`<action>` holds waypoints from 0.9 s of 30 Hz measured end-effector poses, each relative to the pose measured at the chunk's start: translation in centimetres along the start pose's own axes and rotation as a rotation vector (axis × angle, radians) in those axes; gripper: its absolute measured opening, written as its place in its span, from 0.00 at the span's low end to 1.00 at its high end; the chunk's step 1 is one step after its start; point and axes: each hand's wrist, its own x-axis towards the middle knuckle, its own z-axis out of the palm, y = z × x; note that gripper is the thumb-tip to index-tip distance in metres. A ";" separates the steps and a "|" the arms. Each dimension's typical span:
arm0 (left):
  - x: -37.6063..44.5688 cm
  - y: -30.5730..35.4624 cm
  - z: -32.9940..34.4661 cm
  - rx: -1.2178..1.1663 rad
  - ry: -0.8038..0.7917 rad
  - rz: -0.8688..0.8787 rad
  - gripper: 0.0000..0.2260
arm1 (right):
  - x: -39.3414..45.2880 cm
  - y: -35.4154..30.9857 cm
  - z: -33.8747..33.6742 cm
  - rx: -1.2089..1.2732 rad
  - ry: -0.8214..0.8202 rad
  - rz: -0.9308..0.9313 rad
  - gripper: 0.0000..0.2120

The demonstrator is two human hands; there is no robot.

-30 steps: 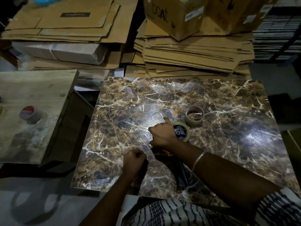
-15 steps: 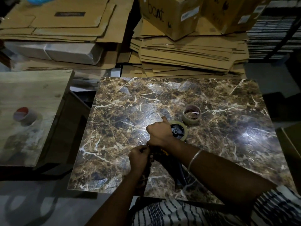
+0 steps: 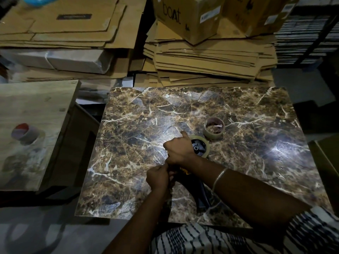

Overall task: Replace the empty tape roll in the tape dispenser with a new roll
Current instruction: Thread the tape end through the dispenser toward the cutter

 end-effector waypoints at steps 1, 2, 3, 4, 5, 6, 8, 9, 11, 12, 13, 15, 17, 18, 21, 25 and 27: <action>0.1 0.0 -0.1 0.021 0.004 0.018 0.16 | 0.0 0.1 0.1 -0.008 0.002 -0.006 0.08; 0.1 0.1 -0.2 0.072 0.015 0.039 0.16 | 0.0 0.1 0.2 -0.013 0.003 -0.015 0.07; 0.2 0.2 -0.3 0.146 0.026 0.073 0.17 | 0.0 0.2 0.3 -0.016 -0.003 -0.021 0.07; 0.4 0.2 -0.5 0.230 0.038 0.103 0.18 | 0.0 0.3 0.5 -0.016 -0.009 -0.026 0.07; 0.6 0.2 -0.7 0.289 0.042 0.137 0.18 | 0.0 0.3 0.7 -0.020 -0.010 -0.033 0.08; 0.6 0.4 -0.8 0.330 0.038 0.169 0.19 | 0.0 0.4 0.9 -0.022 -0.007 -0.035 0.08; 0.6 0.5 -1.1 0.384 0.031 0.231 0.19 | -0.1 0.6 1.2 -0.014 0.000 -0.038 0.06; 0.6 0.5 -1.2 0.397 0.022 0.256 0.18 | -0.1 0.7 1.4 -0.009 -0.002 -0.049 0.06; 1.0 0.3 -1.4 0.405 -0.005 0.261 0.16 | -0.2 1.0 1.8 0.007 -0.035 -0.061 0.11; 1.3 0.1 -1.3 0.390 -0.026 0.242 0.13 | -0.3 1.3 2.0 0.025 -0.049 -0.070 0.14; 1.5 -0.1 -1.2 0.374 -0.047 0.215 0.10 | -0.3 1.7 2.2 0.051 -0.048 -0.089 0.18; 2.8 -1.0 -0.8 0.334 -0.094 0.153 0.08 | -0.6 2.7 2.7 0.114 -0.084 -0.133 0.26; 2.0 -0.4 -0.8 0.288 -0.122 0.113 0.07 | -1.0 3.5 3.3 0.222 -0.145 -0.151 0.33; 1.3 0.1 -0.8 0.233 -0.116 0.092 0.06 | -1.3 3.9 3.5 0.334 -0.159 -0.116 0.34; 0.9 0.6 -1.1 0.074 -0.116 -0.020 0.06 | -2.7 4.7 4.1 0.625 0.071 0.007 0.29; 1.9 0.4 -1.6 -0.008 -0.370 -0.219 0.15 | -5.9 5.4 6.4 0.561 0.571 0.182 0.11; 2.5 0.5 -2.0 -0.005 -0.509 -0.283 0.15 | -7.7 5.4 8.1 0.611 0.608 0.359 0.10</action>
